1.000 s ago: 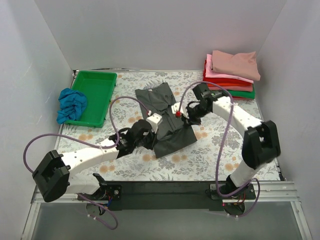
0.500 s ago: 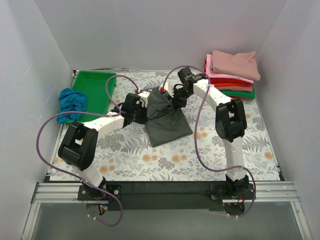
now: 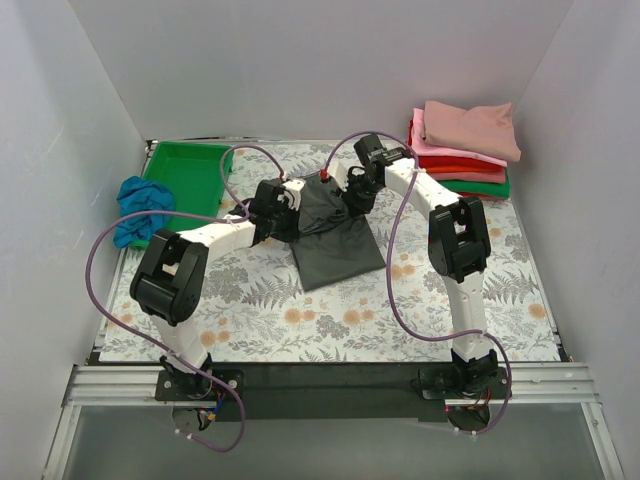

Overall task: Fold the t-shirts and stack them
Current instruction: Fold the tshirt

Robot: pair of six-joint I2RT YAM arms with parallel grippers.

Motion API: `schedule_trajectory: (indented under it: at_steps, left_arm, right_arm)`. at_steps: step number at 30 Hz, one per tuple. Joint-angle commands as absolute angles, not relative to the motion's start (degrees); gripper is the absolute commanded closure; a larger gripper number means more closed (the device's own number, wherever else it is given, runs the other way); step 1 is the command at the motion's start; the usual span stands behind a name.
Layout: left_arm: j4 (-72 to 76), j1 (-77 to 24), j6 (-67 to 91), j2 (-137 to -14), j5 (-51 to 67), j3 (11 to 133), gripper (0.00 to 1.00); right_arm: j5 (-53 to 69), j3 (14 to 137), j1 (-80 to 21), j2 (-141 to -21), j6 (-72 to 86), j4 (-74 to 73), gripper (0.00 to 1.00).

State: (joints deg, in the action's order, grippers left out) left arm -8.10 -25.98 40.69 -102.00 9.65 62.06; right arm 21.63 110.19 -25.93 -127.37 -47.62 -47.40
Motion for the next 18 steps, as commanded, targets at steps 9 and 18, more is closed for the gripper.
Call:
schedule_trajectory:
  at_steps: [9,18]
  left_arm:
    - [-9.8,-23.4,43.8,-95.4,-7.1,70.0,0.23]
    - [-22.7,-25.0,48.4,-75.5,18.4,57.4,0.24]
  right_arm:
    - [11.5,110.4,-24.3,-123.2,-22.5,-30.7,0.46]
    - [38.8,80.0,-14.2,-107.8,-27.0,-36.3,0.37]
